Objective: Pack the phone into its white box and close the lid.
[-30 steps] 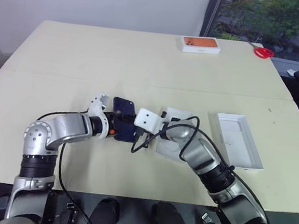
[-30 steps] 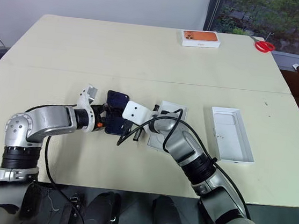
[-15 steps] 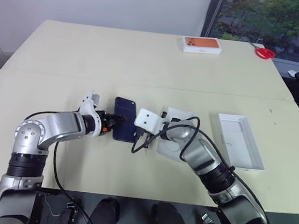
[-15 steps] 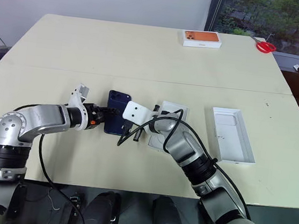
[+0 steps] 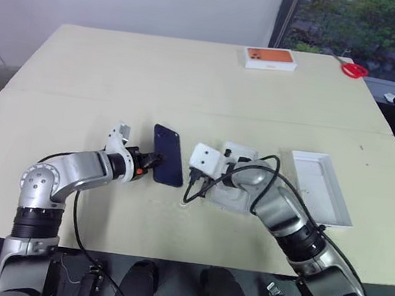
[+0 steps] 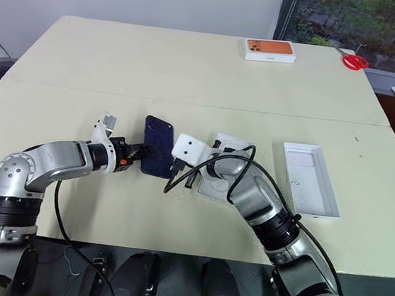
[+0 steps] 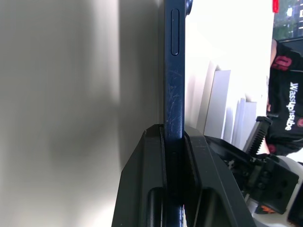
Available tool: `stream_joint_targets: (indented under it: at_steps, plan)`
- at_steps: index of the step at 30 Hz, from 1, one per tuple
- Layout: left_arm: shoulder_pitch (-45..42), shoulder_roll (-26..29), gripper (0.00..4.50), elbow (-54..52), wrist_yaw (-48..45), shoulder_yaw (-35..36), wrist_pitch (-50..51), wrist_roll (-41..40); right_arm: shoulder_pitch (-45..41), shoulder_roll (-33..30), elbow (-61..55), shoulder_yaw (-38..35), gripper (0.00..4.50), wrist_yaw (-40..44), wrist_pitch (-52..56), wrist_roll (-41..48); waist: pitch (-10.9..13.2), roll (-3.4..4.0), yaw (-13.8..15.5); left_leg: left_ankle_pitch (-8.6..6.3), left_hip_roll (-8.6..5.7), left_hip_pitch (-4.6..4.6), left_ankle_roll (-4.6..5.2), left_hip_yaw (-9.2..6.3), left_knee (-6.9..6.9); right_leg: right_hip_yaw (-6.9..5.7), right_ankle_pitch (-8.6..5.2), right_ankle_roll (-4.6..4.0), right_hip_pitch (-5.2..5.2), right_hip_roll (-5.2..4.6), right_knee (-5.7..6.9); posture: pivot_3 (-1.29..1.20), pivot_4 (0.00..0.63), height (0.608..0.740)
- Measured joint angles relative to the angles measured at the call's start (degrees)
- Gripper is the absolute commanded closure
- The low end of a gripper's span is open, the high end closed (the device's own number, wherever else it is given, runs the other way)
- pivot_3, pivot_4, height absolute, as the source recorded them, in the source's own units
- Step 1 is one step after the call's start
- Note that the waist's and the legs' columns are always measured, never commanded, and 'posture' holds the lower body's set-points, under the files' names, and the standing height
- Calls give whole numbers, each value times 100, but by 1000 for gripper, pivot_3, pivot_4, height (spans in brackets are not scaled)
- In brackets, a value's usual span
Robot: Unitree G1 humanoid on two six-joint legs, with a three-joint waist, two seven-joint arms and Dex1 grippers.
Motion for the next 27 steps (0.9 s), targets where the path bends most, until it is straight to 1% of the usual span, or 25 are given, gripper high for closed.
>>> stream_joint_targets:
  at_steps: [3,6,9,12,14,19,22,24,27]
  plan:
    - [0,-80,4370,-2,-79,18,5,10,0,-139,-390,-214,4500,85,280,164,2,1,30,4,0,-13,-6,0,-1,0,0,0,-15,0,0,0,150,731]
    - [-10,-103,4370,-60,-198,24,16,16,0,-370,-956,-640,4500,221,642,446,6,-2,91,5,0,-19,-9,0,-3,-1,0,0,-21,0,-4,0,150,731]
    - [-51,-105,4370,-241,-332,26,5,18,46,-743,-1480,-1119,4500,382,922,781,9,-4,128,3,-2,-21,-6,0,-2,-3,0,0,-14,-4,-14,0,150,731]
    - [-300,-203,4370,-450,-382,-183,-73,27,389,-1267,-1865,-1669,4500,554,1118,1107,17,-16,195,-8,-8,-22,15,1,2,-6,0,0,-6,-12,-21,0,150,731]
    - [-580,-391,4370,-552,-403,-504,-161,27,702,-1593,-1986,-2113,4500,634,1227,1344,18,-17,233,-8,-11,-22,17,4,5,-4,0,0,-4,-14,-21,0,150,731]
    - [-848,-979,4370,-510,-464,-1182,-290,22,1434,-2275,-2009,-2798,4500,609,1178,1544,19,-18,247,-10,-11,-21,21,8,4,-4,0,0,-3,-9,-21,0,150,731]
    - [-1055,-1316,4370,-301,-463,-1501,-357,26,1888,-2517,-1987,-3126,4500,551,1088,1610,21,-18,220,-10,-7,-19,22,11,5,-4,0,0,-4,1,-16,0,150,731]
    - [-1164,-1434,4370,-171,-466,-1673,-353,47,2038,-2602,-1972,-3265,4500,516,1046,1677,21,-18,205,-9,-7,-18,23,11,5,-3,0,0,-3,4,-14,0,150,731]
    - [-1253,-1667,4370,125,-570,-1893,-332,291,2305,-2738,-1975,-3477,4500,468,1002,1769,22,-19,211,-9,-7,-16,23,12,10,-4,0,0,1,6,-13,0,150,731]
